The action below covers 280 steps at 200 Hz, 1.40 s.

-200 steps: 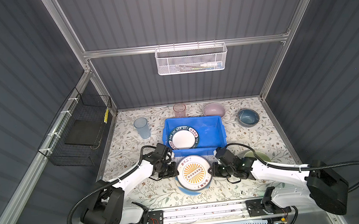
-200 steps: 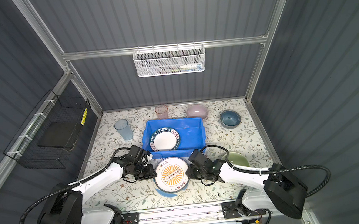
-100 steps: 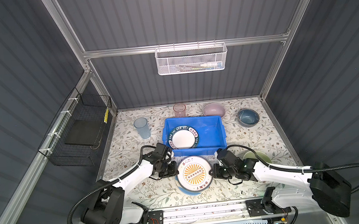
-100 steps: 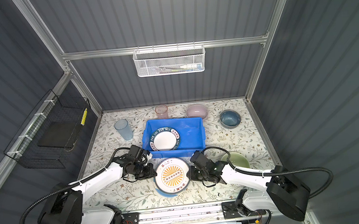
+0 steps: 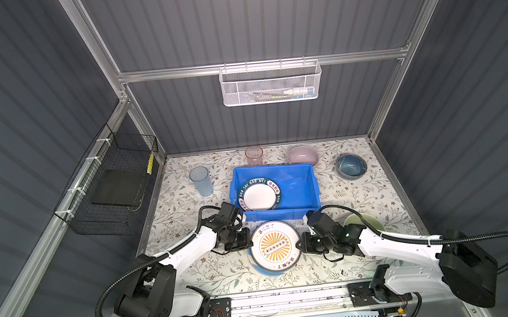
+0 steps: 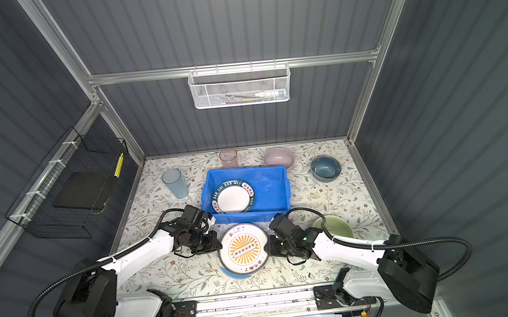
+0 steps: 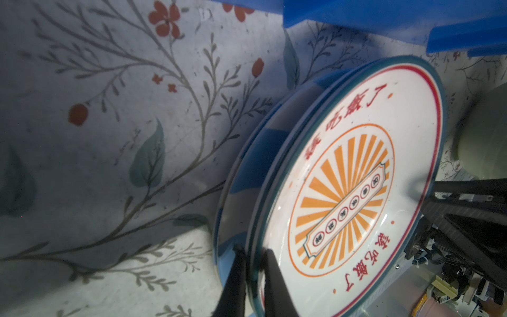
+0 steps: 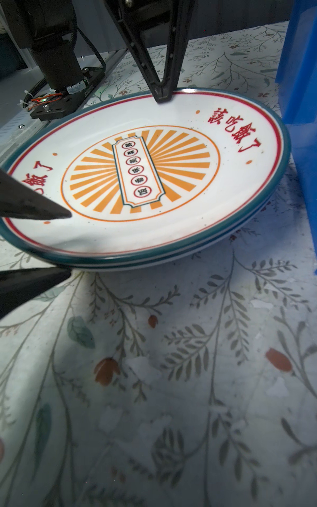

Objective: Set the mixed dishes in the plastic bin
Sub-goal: 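Close both grippers on opposite edges of the top orange-sunburst plate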

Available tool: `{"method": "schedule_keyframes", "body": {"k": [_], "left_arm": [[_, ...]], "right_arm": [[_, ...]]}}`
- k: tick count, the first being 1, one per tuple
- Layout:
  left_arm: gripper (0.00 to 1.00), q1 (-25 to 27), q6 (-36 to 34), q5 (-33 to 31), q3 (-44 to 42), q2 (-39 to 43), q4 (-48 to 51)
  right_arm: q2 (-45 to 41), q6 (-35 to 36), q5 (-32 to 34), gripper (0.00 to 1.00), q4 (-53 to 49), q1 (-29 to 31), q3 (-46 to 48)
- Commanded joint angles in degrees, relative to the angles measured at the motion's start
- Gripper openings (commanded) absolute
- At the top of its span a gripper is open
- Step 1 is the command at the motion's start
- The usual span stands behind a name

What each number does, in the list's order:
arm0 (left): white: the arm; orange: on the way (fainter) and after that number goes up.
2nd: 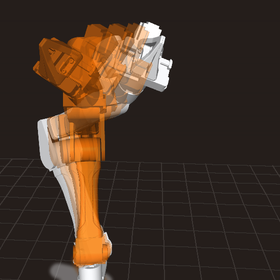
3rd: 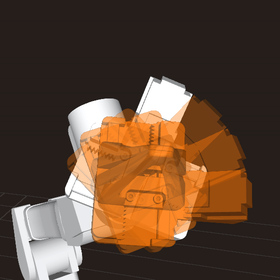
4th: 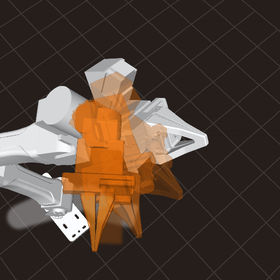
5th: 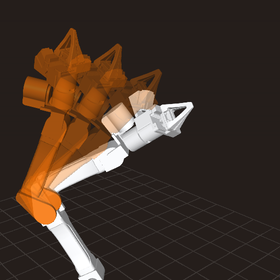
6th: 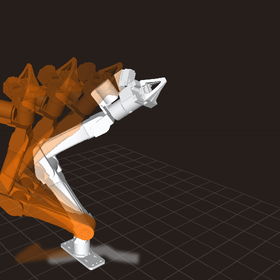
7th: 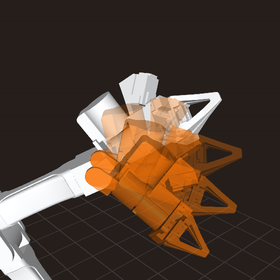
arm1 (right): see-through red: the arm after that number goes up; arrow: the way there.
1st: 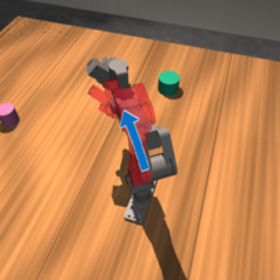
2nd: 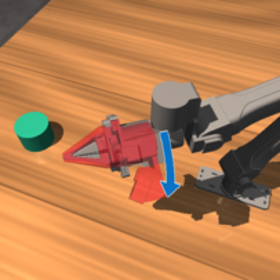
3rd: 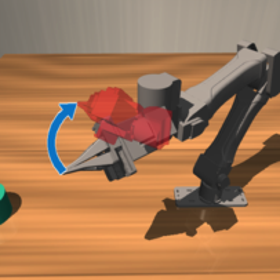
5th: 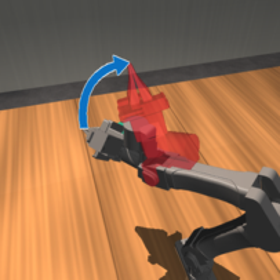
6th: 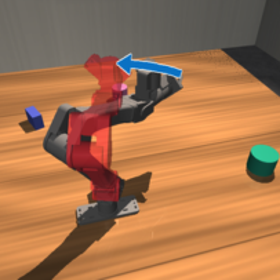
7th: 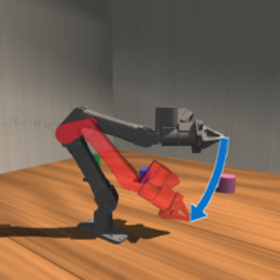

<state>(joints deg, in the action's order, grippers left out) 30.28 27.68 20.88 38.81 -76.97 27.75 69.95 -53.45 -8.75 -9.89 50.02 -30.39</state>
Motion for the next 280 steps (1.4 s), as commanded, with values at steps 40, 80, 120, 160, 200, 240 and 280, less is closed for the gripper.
{"method": "schedule_keyframes", "body": {"k": [40, 80, 120, 160, 200, 240, 280], "left_arm": [[0.13, 0.5, -0.5, -1.6, -1.1, -1.0, 2.1], [0.13, 0.5, -0.5, -1.6, -1.2, -1.1, 2.0], [0.12, 0.5, -0.4, -1.6, -1.3, -1.4, 1.9], [0.12, 0.4, -0.1, -1.6, -1.3, -2.0, 1.6], [0.12, 0.5, 0.1, -1.6, -1.2, -2.6, 1.2], [0.12, 0.4, 0.0, -1.6, -1.0, -2.7, 1.1], [0.12, 0.5, 0.3, -1.6, -0.9, -1.7, 1.7]], "right_arm": [[-0.2, 2.5, -1.2, 0.32, -3.7, 0.2, -5.2], [0.1, 2.0, -2.1, 0.32, -1.3, 0.2, -4.6], [-2.6, 0.7, -7.3, 0.28, 12.3, 0.1, 0.8], [-9.6, 2.0, -7.0, 0.27, 19.6, 0.1, 3.7], [-10.3, 2.6, -7.0, 0.28, 22.3, 0.1, 3.7], [-6.7, 2.1, -6.7, 0.27, 21.0, 0.1, 2.2], [-3.4, 2.5, -3.0, 0.21, 12.8, 0.1, -0.5]]}}
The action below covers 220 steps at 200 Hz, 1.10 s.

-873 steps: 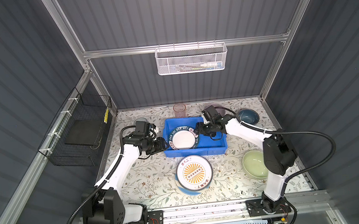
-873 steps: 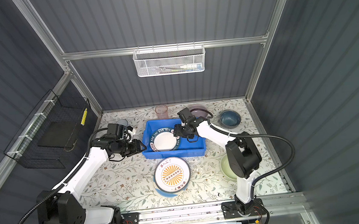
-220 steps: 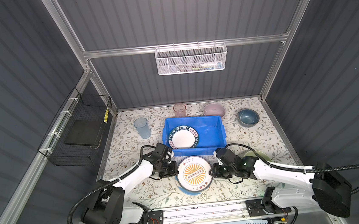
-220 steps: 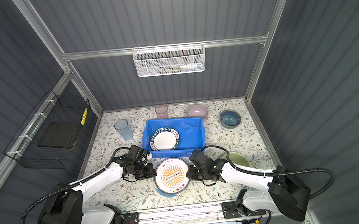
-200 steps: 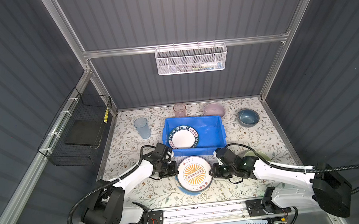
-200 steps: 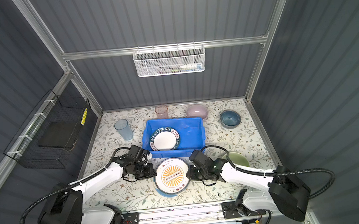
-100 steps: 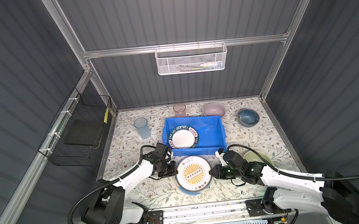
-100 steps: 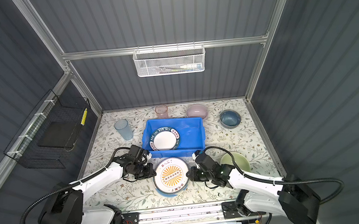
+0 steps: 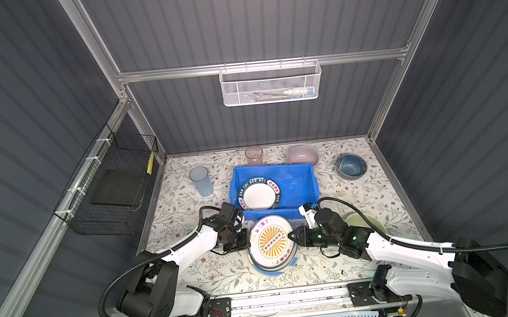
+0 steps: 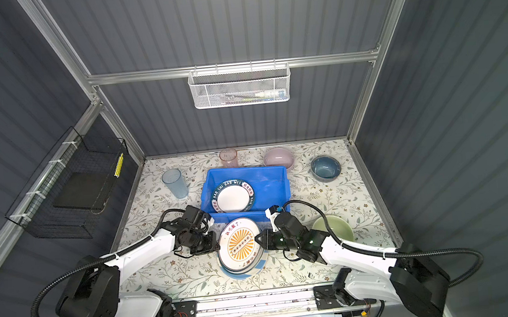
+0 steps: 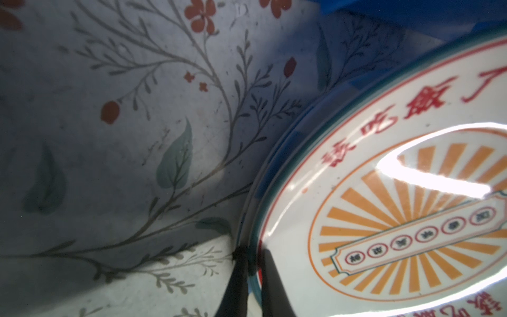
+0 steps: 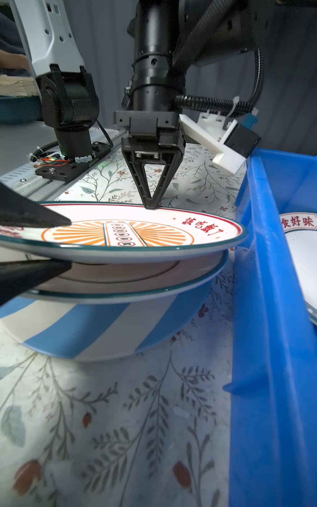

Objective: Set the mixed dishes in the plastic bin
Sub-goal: 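Close both grippers on opposite edges of the top orange-sunburst plate, then lift the orange-sunburst plate with both grippers and carry it over the bin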

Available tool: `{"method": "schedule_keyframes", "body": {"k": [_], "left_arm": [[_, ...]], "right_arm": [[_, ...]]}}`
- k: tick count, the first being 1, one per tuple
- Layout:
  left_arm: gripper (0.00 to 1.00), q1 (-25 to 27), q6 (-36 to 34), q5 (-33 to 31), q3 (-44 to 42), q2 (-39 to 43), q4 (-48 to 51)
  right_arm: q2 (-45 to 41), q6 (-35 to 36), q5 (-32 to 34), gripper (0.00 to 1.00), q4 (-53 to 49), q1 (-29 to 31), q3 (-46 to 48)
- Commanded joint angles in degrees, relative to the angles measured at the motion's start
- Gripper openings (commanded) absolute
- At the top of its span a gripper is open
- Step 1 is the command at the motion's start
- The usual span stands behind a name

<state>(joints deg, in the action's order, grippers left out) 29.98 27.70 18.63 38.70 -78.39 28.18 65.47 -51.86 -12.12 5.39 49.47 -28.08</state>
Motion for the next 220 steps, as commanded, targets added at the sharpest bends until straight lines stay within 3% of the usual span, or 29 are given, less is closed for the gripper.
{"method": "schedule_keyframes", "body": {"k": [1, 79, 120, 167, 197, 220], "left_arm": [[0.12, 0.8, 0.2, 0.7, -0.8, -0.3, 1.4], [0.18, 0.8, 0.9, -1.9, 2.0, 2.2, 4.6], [0.24, 0.8, 0.5, -2.9, 6.2, 3.1, 8.8], [0.38, 0.8, 0.5, -6.2, 13.4, 3.0, 13.4], [0.56, 0.5, 1.2, -9.6, 17.3, 3.8, 14.1], [0.59, -1.4, 0.5, -10.6, 21.4, 2.8, 15.8]], "right_arm": [[1.1, 0.9, 0.5, 0.21, -2.6, 0.6, -2.9], [0.7, 0.1, 1.8, 0.02, -9.3, 0.3, -3.9], [-0.3, -0.1, 0.8, 0.0, -11.5, -0.6, -4.6], [-1.8, 2.6, -2.3, 0.0, -16.3, -2.8, -7.8], [-3.1, 5.6, -4.2, 0.0, -21.1, -4.3, -11.3], [-2.9, 7.0, -5.4, 0.0, -24.2, -5.8, -14.0]]}}
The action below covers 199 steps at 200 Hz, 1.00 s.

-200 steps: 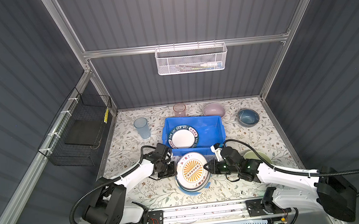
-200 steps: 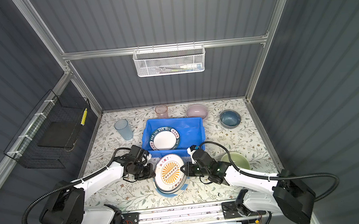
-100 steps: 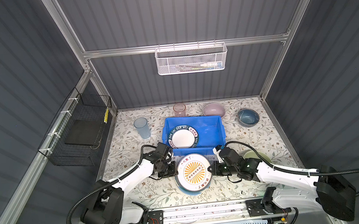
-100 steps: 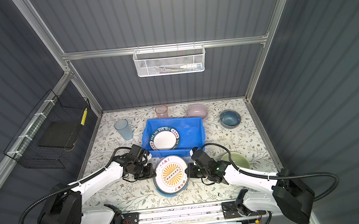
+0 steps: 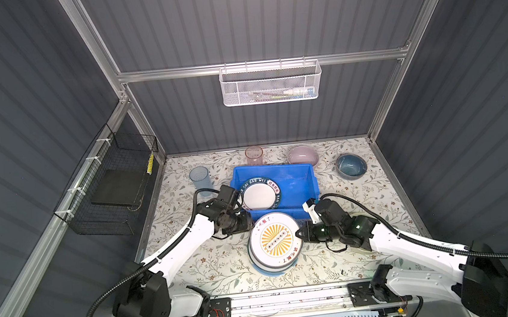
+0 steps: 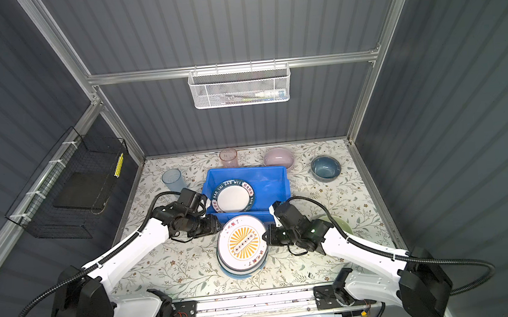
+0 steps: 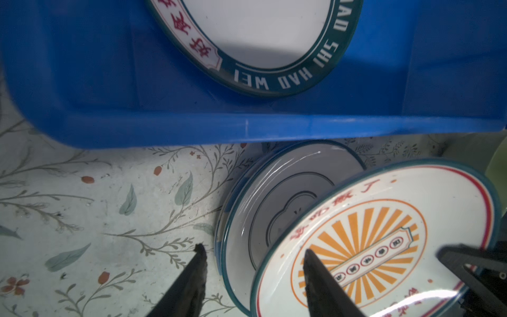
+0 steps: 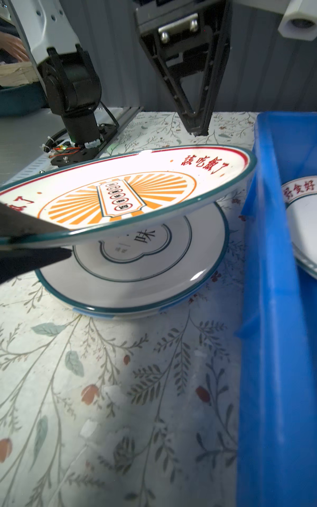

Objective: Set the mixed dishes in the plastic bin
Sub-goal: 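Lift the orange-sunburst plate with both grippers and carry it over the bin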

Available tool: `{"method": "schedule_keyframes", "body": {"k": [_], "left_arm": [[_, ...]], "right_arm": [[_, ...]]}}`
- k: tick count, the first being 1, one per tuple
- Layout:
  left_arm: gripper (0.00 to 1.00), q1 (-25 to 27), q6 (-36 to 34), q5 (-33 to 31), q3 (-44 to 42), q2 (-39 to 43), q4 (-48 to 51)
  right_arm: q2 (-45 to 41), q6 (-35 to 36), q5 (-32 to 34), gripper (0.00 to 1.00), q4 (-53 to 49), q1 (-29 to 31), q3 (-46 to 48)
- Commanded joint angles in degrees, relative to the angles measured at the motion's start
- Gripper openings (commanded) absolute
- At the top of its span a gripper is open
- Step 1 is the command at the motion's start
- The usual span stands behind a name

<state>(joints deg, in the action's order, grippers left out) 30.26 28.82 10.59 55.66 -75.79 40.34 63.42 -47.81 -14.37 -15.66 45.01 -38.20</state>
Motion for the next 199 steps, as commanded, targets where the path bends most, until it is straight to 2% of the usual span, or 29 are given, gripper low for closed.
{"method": "schedule_keyframes", "body": {"k": [1, 49, 64, 84, 110, 133, 199], "left_arm": [[0.59, -1.8, -0.6, -2.6, 4.6, 0.1, 3.7], [0.59, -8.8, -2.3, -2.3, 9.7, -3.1, 5.5], [0.58, -10.0, -3.5, -4.2, 11.6, -4.3, 6.7], [0.56, -10.1, -4.6, -8.2, 14.0, -6.5, 7.8], [0.54, -10.2, -6.1, -9.8, 15.3, -9.4, 6.6], [0.51, -10.4, -8.1, -9.7, 16.1, -12.0, 5.0], [0.45, -10.7, -9.1, -8.8, 17.2, -16.1, 2.7]], "right_arm": [[-0.8, 3.0, -3.2, 0.0, -3.2, -1.4, -3.9], [0.3, 7.1, -4.3, 0.0, -9.8, -6.6, -11.4], [0.4, 8.7, -3.8, 0.0, -11.2, -8.8, -14.3], [4.3, 10.4, -3.5, 0.0, -12.0, -12.9, -19.1], [10.1, 13.6, 0.0, 0.0, -13.9, -15.3, -27.0], [16.7, 15.8, 1.1, 0.0, -13.2, -16.7, -33.1], [33.8, 13.8, -2.1, 0.0, -8.4, -18.2, -44.4]]}}
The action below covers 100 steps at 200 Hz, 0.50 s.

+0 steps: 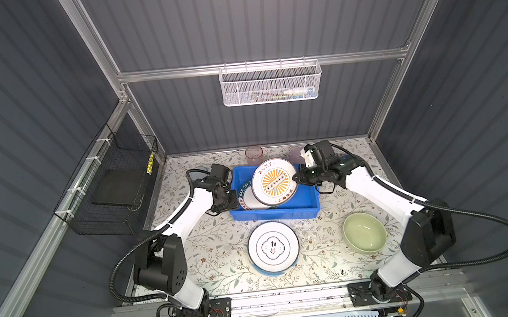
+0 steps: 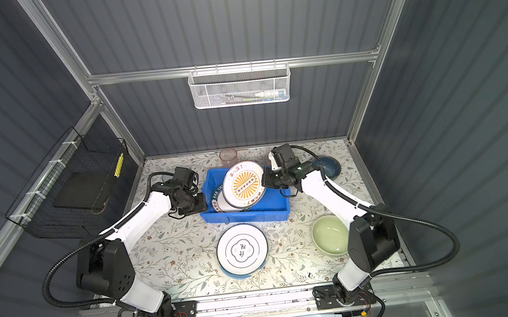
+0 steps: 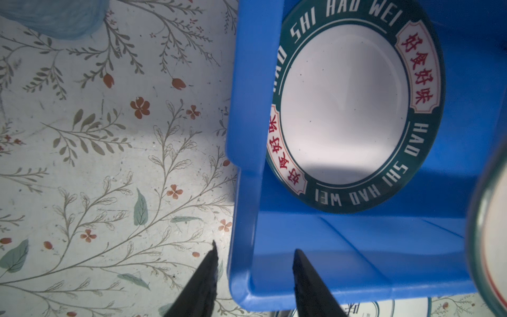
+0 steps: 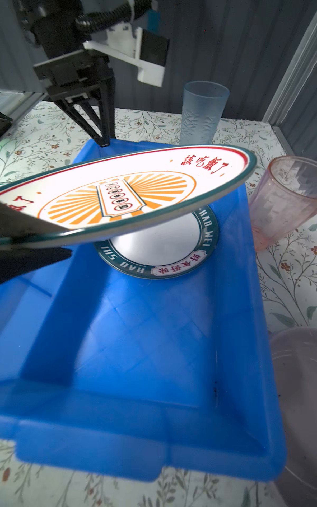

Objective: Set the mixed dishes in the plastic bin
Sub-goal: 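Lift the orange-sunburst plate with both grippers and carry it over the bin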

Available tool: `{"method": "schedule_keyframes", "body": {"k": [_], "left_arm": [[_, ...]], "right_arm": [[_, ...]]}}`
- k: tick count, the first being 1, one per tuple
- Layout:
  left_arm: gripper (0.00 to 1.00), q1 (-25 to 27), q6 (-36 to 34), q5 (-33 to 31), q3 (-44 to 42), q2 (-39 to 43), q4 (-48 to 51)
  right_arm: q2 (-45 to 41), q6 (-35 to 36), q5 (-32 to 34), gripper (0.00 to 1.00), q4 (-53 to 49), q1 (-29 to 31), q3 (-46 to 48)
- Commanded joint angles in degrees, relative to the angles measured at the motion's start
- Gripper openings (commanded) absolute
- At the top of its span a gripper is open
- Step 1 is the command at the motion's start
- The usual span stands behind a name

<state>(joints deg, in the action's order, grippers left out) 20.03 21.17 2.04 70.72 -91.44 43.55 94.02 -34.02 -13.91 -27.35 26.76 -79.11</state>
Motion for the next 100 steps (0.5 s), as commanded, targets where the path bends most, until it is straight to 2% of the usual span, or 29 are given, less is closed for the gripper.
{"method": "schedule_keyframes", "body": {"k": [1, 100], "left_arm": [[0.45, -0.4, -1.4, -0.3, 2.1, -0.5, -0.5], [0.39, -1.0, 0.3, 0.3, 1.1, -2.8, -1.8]], "right_arm": [[3.4, -0.1, -2.6, 0.0, 3.4, 0.0, -3.5], [13.4, -5.1, -4.3, 0.0, 11.1, 2.0, -3.7]]}}
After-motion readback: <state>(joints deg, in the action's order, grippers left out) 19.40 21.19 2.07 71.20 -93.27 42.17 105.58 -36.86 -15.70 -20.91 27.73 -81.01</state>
